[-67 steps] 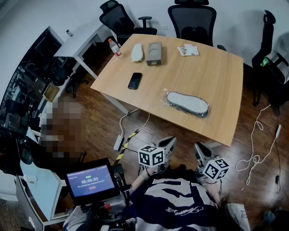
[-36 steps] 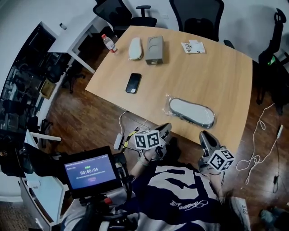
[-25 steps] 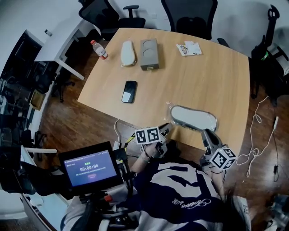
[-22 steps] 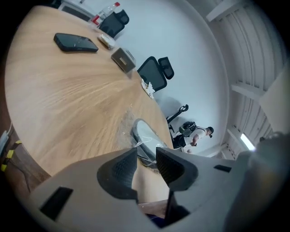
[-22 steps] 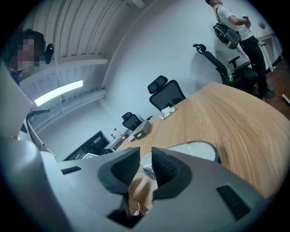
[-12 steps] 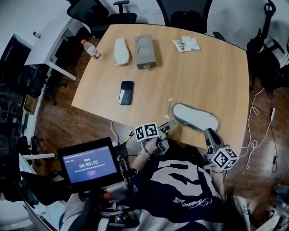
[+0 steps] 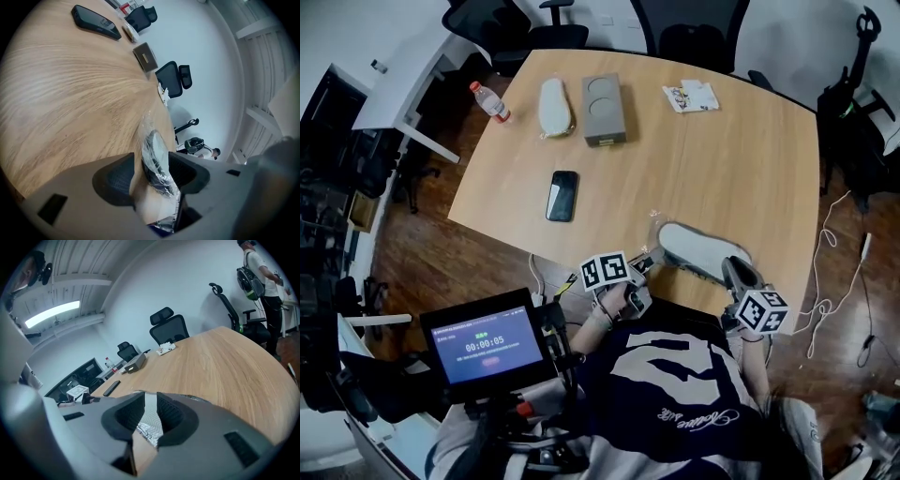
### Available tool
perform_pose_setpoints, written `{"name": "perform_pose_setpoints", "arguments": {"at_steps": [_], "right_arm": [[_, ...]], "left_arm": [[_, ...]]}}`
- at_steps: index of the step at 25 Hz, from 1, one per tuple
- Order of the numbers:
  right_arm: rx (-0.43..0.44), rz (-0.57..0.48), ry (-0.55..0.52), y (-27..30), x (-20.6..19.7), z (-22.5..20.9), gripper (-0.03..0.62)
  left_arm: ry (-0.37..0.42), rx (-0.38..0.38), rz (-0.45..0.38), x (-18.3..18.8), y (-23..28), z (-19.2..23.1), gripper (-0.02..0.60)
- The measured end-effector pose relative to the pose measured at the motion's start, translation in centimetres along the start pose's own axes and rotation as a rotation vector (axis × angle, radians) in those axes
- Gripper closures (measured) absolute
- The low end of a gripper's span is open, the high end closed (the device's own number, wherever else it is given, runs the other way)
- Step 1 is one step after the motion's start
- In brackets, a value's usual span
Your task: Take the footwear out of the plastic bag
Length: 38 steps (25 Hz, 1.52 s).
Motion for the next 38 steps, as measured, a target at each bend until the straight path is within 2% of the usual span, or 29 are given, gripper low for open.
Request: {"name": "perform_pose_setpoints", "arguments": {"at_steps": [3,6,8,9,11,15,20,22,23,25,28,31,35,38], "right_arm": [[0.006,0.086,-0.034,2.3,-0.4,-0.8,0.528],[-0.026,0.193,-0.097,3.3,-1.6,-1.9,0.534],[-0.046,0.250,-0.156,3.3,-2.4,-2.7,0.563],[-0.046,0.264,-0.178,3.2,-2.7,-3.0,0.589],[-0.026,0.265,-0.185,3.2,-2.9,-3.4,0.595],[0.036,0.258,-0.152,3.3,-3.0,-3.6,0.597],[0.072,0.247,-0.137,3.1,-2.8,-3.7,0.595],[0.081,0.237,-0.112,2.6,-2.7,-3.8,0.595],[0.083,0.231,-0.087,2.3,-2.6,-3.9,0.588],[0.081,0.196,-0.016,1.5,-1.9,-4.5,0.557],[0.052,0.103,0.088,-0.6,-0.5,-6.3,0.556],[-0.004,0.060,0.129,-3.1,-0.4,-8.9,0.556],[-0.066,0.140,0.128,-5.0,-2.3,-11.7,0.556],[-0.014,0.210,0.155,-5.1,-3.3,-11.9,0.498]], "left_arm": [[0.001,0.001,-0.002,0.1,0.4,0.0,0.364],[0.015,0.004,0.002,0.1,0.8,-0.1,0.364],[0.020,0.010,-0.001,0.0,1.0,-0.2,0.364],[0.019,0.012,-0.004,0.0,1.0,-0.3,0.364],[0.012,0.014,-0.015,0.1,1.2,-0.4,0.364],[-0.024,0.012,-0.058,0.5,1.6,-0.4,0.364],[-0.133,0.017,-0.140,0.8,2.3,-0.1,0.369],[-0.130,0.036,-0.139,0.5,2.4,0.0,0.478],[-0.122,0.045,-0.136,0.4,2.3,0.1,0.483],[-0.122,0.048,-0.137,0.3,2.3,0.2,0.486],[-0.142,0.036,-0.151,0.2,2.3,0.3,0.492],[-0.150,0.040,-0.162,0.0,1.9,0.5,0.494],[-0.191,0.064,-0.174,0.1,1.6,1.0,0.494],[-0.198,0.074,-0.175,0.1,1.7,0.9,0.494]]}}
Point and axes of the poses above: the fingertips, and each gripper's own axes: y forward along the fingers, z to its left, x out of its top, the point moved 5 cm from there along -y, backward along the fingers, and after that the axes turned 9 degrees about -z, right-handed, at the moved point
